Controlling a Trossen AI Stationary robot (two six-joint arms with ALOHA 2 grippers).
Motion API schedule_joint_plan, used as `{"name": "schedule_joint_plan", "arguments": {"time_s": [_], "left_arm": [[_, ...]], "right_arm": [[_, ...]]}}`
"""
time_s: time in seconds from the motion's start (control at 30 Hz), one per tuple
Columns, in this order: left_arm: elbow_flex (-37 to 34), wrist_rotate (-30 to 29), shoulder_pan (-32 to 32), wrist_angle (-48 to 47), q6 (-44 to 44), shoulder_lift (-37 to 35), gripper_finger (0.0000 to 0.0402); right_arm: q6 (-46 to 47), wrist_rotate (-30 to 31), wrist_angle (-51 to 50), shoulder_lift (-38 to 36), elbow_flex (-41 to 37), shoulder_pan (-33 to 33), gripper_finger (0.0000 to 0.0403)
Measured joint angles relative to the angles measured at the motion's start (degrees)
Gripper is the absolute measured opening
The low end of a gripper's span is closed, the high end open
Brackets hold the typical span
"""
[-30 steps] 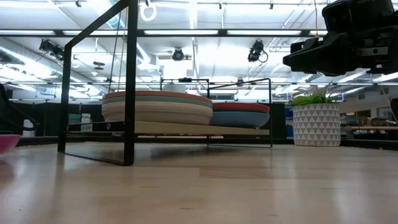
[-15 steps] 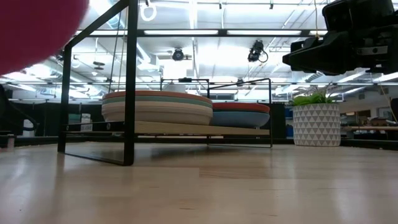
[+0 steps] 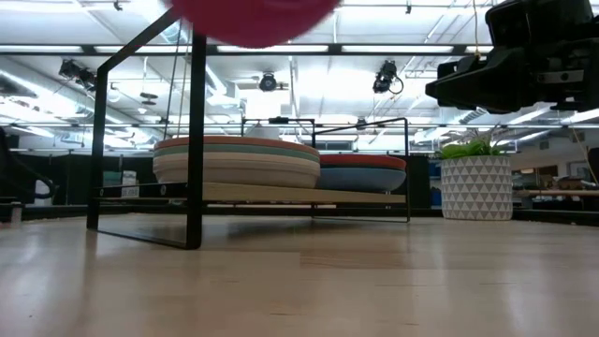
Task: Place and stack plates onto a shelf
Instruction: Stack the pink plate on top of the orange plate on the shelf
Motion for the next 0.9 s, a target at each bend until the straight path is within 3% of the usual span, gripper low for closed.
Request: {"name": "schedule_joint_plan", "arguments": {"time_s": [0.2,0.47,0.7,0.9], "left_arm": [[0.0,0.0,8.6,1.3,15.7,-0.3,0.0020],[0.0,1.3,20.8,-8.9,24.3,-0.3,0.0017],[0.0,2.0,30.0,-16.9,44.9,-0.3,0.0017],[0.0,12.8,38.5,-22.0,56.6,-0.3,0.0016]], "right_arm": [[0.2,0.3,-0.3,0.0,0.0,0.0,0.0071],[1.9,0.6,-1.1,0.0,0.0,0.8,0.0071],[-2.0,0.7,1.5,0.0,0.0,3.2,0.0071],[-0.7,0.8,0.9,0.0,0.0,3.8,0.0071]]}}
